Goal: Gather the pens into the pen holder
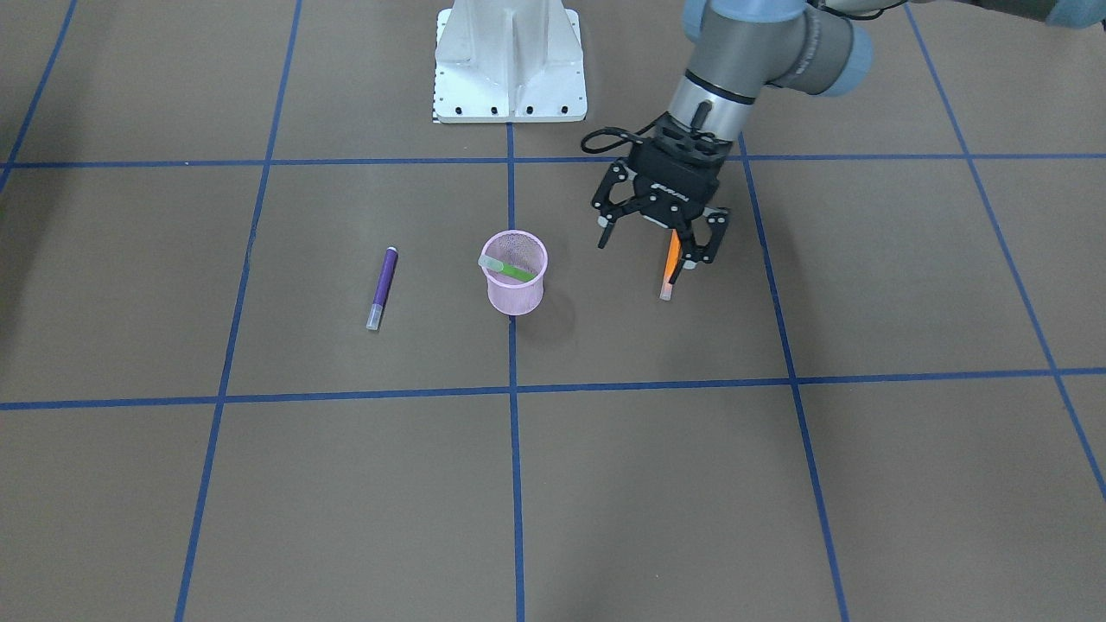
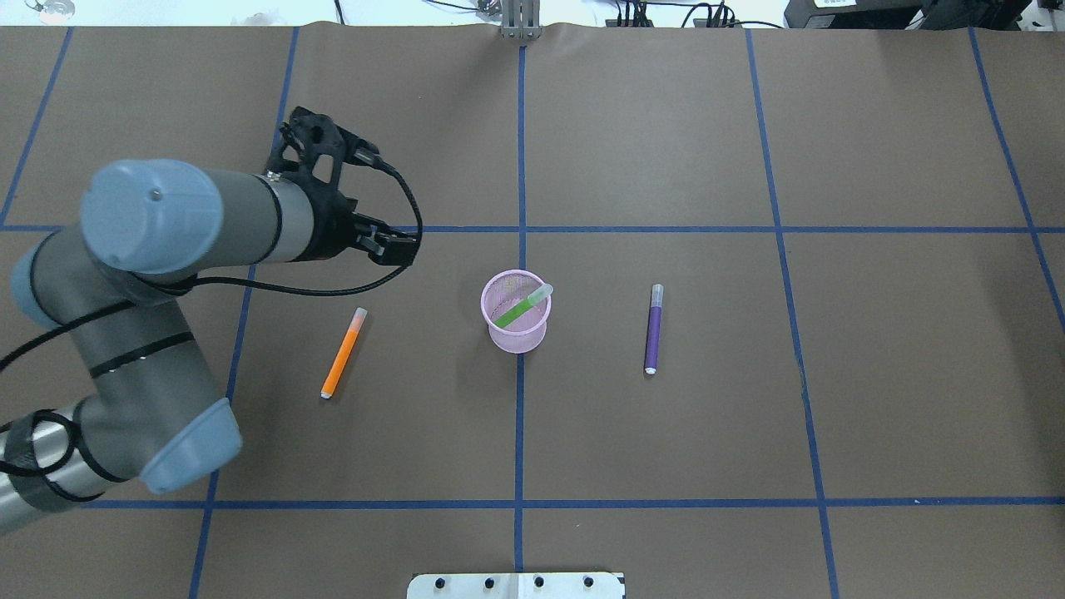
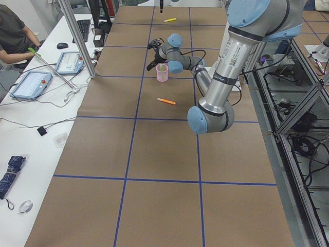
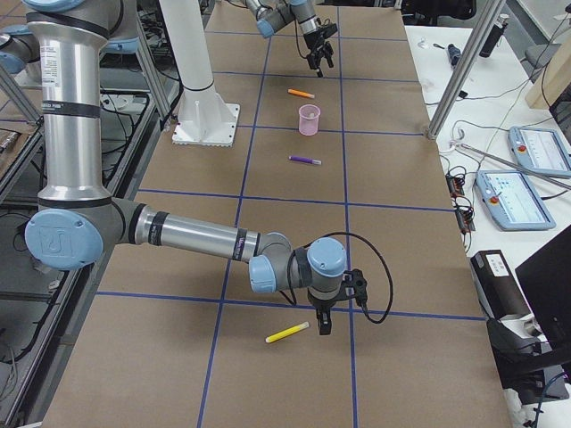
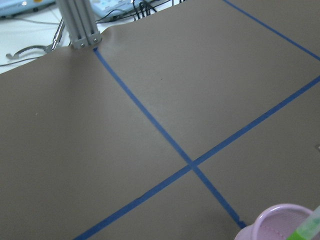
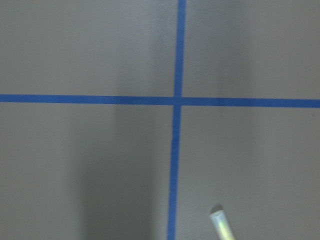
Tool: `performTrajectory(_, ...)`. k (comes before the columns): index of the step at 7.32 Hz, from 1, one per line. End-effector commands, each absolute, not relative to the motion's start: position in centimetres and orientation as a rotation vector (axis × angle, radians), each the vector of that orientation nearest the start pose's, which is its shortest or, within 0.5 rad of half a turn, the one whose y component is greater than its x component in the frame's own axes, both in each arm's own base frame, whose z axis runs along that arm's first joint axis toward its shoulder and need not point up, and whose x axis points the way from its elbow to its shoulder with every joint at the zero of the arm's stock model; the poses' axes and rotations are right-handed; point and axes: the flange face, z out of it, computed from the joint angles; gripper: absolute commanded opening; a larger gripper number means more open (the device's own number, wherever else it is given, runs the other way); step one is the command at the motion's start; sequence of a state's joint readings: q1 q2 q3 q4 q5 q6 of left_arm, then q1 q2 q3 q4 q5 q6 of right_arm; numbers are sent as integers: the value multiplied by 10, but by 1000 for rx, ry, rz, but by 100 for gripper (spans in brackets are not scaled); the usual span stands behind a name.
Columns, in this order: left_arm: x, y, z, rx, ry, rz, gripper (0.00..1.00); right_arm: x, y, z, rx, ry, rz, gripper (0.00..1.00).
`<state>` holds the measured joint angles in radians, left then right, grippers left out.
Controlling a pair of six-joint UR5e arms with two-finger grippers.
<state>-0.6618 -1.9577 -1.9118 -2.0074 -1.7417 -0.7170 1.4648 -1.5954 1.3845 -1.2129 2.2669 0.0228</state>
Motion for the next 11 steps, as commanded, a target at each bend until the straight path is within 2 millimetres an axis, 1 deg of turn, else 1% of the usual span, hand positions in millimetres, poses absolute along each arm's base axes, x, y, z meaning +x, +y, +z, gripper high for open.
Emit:
performTrajectory(1, 343, -443, 281, 606, 955, 244, 99, 11, -489, 745, 78, -698, -189, 96)
performTrajectory(2, 340, -442, 297, 582, 937, 234, 99, 9, -486, 751, 47, -707, -185, 96)
performTrajectory(3, 338, -441, 301, 566, 939, 212, 99, 8, -477, 757, 33, -743, -191, 96)
performTrajectory(5, 338, -441, 302, 556, 941, 197, 99, -9, -472, 762, 24, -761, -263, 96)
performTrajectory(6, 338, -442, 302, 552, 944, 185, 99, -17, -471, 763, 19, -757, -287, 93)
performTrajectory(7, 338, -442, 302, 551, 945, 184, 99, -21, -463, 779, 3, -751, -341, 91)
performTrajectory(8, 338, -441, 302, 552, 946, 184, 99, -21, -458, 790, -14, -762, -344, 87)
performTrajectory(9, 338, -441, 302, 552, 946, 182, 99, -20, -455, 794, -22, -756, -345, 85)
performTrajectory(10, 338, -441, 302, 547, 952, 169, 99, -20, -455, 795, -20, -757, -346, 80)
performTrajectory(11, 339, -441, 302, 544, 954, 168, 99, -20, -452, 801, -30, -754, -343, 75)
